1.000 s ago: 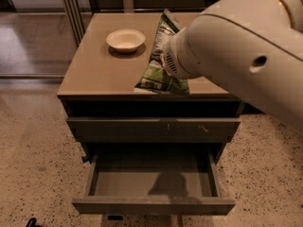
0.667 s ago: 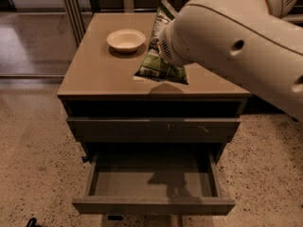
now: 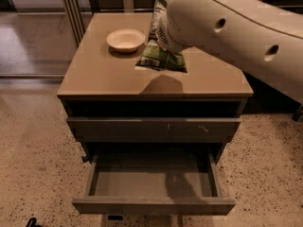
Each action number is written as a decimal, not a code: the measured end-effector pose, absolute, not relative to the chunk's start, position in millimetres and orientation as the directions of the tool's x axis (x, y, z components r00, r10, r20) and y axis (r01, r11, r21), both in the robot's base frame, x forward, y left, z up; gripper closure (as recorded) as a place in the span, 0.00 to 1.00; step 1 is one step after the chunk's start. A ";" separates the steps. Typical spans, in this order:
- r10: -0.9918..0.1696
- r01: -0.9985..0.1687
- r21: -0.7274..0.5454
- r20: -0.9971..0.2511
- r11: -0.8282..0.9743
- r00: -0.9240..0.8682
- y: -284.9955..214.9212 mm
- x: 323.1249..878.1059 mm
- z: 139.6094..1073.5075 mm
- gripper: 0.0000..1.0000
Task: Pick green jalapeno chip bag from middle drawer and place on counter
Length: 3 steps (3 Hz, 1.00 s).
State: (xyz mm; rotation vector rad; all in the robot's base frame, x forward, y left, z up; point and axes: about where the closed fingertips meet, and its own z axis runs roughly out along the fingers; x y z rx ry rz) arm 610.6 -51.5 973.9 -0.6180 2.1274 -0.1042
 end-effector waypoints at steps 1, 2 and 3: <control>-0.463 -0.398 -0.282 -0.736 0.873 -0.494 -57.1 623.6 964.1 1.00; -0.452 -0.395 -0.266 -0.729 0.879 -0.515 -64.0 628.6 954.9 1.00; -0.427 -0.401 -0.224 -0.726 0.888 -0.539 -68.6 630.3 936.9 1.00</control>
Offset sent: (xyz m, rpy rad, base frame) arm 0.0255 -0.0221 -0.0322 0.0245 0.0723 -0.0248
